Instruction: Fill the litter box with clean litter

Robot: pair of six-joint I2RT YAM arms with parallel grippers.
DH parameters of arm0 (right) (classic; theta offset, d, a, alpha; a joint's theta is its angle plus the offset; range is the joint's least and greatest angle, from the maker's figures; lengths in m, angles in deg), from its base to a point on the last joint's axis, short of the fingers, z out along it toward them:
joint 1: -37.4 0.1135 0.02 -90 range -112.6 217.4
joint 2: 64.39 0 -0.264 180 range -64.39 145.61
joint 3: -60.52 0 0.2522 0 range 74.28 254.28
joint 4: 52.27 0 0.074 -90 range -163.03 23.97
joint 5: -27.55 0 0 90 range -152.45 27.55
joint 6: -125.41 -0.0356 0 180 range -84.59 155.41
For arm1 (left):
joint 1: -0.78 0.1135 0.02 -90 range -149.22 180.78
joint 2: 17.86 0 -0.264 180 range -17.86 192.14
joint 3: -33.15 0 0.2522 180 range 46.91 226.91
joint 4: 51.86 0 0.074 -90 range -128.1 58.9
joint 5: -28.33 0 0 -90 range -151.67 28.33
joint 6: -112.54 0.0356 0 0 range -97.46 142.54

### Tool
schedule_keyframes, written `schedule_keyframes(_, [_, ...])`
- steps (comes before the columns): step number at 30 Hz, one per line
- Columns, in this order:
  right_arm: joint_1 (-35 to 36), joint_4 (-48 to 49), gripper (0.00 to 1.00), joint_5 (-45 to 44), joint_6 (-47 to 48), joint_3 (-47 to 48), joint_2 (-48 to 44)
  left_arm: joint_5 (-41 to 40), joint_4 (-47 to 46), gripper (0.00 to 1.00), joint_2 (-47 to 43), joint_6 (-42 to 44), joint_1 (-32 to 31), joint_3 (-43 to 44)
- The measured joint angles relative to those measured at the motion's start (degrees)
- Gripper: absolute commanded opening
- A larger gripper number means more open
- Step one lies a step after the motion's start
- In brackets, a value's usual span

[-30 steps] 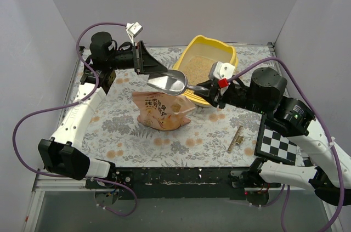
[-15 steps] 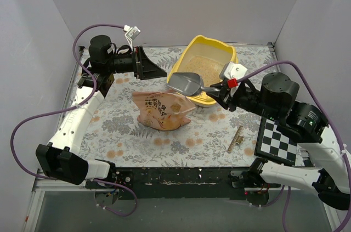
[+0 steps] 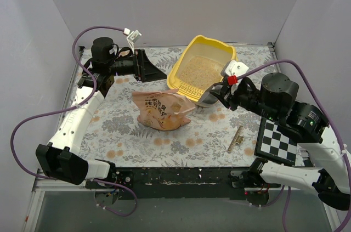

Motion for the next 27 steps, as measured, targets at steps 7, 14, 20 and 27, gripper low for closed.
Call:
schedule_keyframes(7, [0.0, 0.1, 0.01, -1.2, -0.5, 3.4, 1.5, 0.8, -3.6, 0.75, -0.6, -2.1, 0.0, -1.6])
schedule_keyframes(14, [0.0, 7.6, 0.01, 5.4, -0.3, 9.0, 4.1, 4.1, -19.5, 0.83, -1.6, -19.6, 0.0, -8.3])
schedule_keyframes(20, [0.0, 14.8, 0.01, 12.8, 0.5, 9.8, 5.2, 4.5, -32.2, 0.82, -2.0, -34.7, 0.0, -11.6])
schedule_keyframes(27, [0.0, 21.9, 0.01, 18.6, 0.7, 8.6, 8.5, 5.0, -45.4, 0.78, -2.3, -45.7, 0.0, -15.4])
